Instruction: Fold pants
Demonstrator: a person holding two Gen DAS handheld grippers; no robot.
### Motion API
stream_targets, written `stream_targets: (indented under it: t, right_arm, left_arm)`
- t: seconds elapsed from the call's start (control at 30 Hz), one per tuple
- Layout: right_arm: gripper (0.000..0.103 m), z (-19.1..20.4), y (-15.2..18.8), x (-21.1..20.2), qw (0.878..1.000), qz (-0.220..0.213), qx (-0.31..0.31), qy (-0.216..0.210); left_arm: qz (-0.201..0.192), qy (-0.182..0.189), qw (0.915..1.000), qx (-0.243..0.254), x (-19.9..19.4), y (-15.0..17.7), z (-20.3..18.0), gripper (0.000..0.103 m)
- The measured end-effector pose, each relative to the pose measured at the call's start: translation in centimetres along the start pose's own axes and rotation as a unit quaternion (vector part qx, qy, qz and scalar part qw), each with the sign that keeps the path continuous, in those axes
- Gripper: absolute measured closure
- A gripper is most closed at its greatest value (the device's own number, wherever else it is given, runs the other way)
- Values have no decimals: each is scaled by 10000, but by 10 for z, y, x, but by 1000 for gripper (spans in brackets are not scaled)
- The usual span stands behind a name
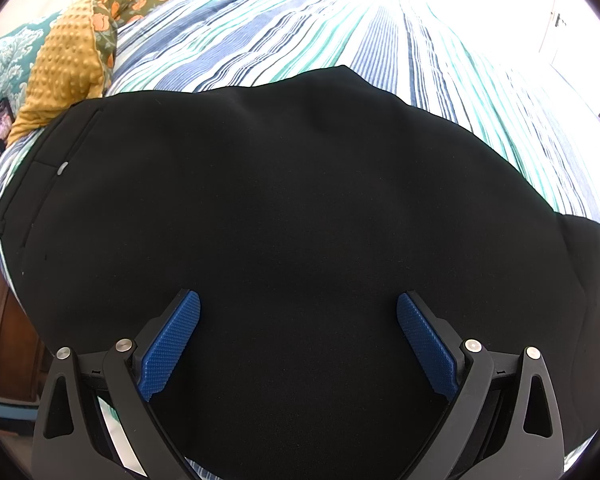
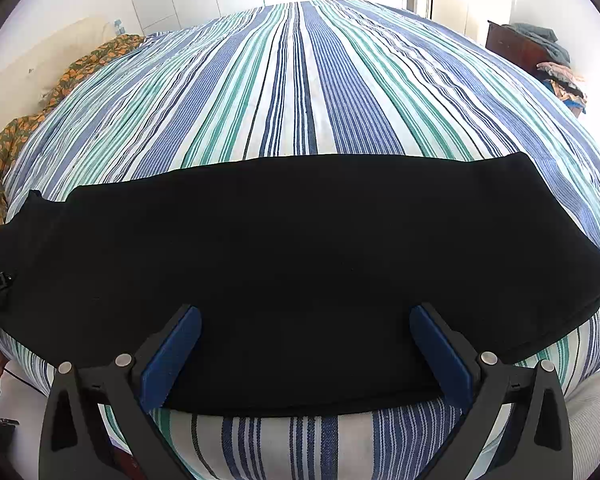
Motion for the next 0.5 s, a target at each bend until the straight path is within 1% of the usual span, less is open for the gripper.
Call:
stream_targets:
  t: [0.27,0.37,0.43,0.47,0.5]
  right_arm:
    - [0,0,0,0,10000,2,3,-5]
    - [0,-3,-5,0,9997,151,-4,-194]
    - [1,-14,-13,-1,9983,266,7,-517]
    - [1,-28,-19,-3,9978,288,102,-594]
    - [1,-50,-25,-6,9979,296,281,-511]
  left_arm:
    - [7,7,10000,-3,0,0,0,4]
    - [20,19,10000,8,-1,-1,0,4]
    - [17,38,10000,20,-1,-2,1,3]
    - [12,43,10000,24,-1,-2,1,3]
    - [4,48,10000,27,-1,-2,1,3]
Point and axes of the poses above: each gripper's, at about its wrist camera, not at the fingertips, and x roughly the way its jaws point, z to its left, y to its underside, the point moved 8 cm from there along x, roughly the way its jaws point, and after that the axes turned 7 degrees about -x, right-handed, at the moved point
